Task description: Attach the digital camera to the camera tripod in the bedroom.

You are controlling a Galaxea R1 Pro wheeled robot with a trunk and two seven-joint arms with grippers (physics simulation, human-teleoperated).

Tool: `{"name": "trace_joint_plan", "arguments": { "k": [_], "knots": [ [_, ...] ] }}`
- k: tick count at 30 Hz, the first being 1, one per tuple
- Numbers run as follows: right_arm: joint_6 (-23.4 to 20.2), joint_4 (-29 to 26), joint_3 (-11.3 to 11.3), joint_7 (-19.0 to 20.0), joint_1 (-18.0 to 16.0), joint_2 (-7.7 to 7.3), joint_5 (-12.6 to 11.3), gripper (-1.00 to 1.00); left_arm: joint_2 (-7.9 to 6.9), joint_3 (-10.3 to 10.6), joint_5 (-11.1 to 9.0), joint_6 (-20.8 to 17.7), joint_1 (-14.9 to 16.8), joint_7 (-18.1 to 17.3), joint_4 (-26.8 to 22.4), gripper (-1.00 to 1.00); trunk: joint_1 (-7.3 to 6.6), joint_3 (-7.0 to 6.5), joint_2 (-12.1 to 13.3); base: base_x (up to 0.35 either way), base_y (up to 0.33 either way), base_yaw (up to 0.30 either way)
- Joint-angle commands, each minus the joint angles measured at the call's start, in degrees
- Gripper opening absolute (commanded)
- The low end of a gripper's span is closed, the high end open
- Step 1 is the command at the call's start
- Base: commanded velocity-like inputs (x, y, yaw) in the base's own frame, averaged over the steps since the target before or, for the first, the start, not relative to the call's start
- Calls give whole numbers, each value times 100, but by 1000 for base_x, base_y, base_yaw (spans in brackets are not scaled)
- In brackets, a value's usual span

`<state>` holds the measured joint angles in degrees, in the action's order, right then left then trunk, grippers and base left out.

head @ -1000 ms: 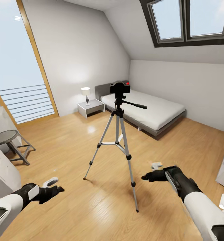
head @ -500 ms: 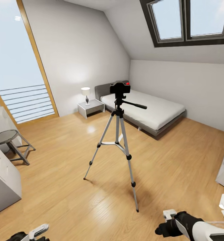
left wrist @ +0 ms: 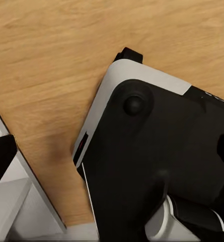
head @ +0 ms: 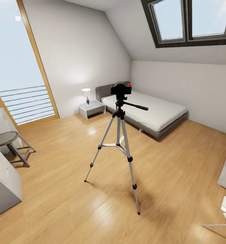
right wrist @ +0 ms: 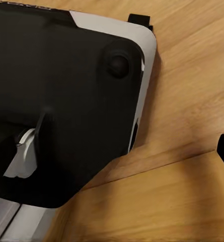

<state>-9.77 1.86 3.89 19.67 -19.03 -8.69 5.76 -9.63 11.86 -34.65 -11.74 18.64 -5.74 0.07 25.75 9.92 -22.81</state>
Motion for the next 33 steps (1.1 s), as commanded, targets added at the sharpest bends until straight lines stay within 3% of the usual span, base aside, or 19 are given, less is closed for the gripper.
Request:
{"name": "trace_joint_plan", "arguments": {
  "k": [1,6,9,14,25,33],
  "knots": [
    [84,5,26,21,105,3,23,100,12,47,-61,7,-21,27,1,100,4,10,-11,0,0,0],
    [406,7,21,5,494,14,4,100,99,45,-77,128,-90,481,4,100,4,10,-11,0,0,0],
    [545,7,14,-27,620,25,-1,100,241,40,-81,214,-115,861,7,100,4,10,-11,0,0,0],
    [629,7,9,-123,684,32,-9,100,387,37,-79,303,-195,1090,3,100,4,10,-11,0,0,0],
    [687,1,18,-255,705,34,17,100,440,41,-66,414,-234,1151,-3,100,4,10,-11,0,0,0],
    [663,-1,10,-273,707,40,1,100,430,44,-36,918,-237,1166,-12,100,4,10,-11,0,0,0]
  ]
}}
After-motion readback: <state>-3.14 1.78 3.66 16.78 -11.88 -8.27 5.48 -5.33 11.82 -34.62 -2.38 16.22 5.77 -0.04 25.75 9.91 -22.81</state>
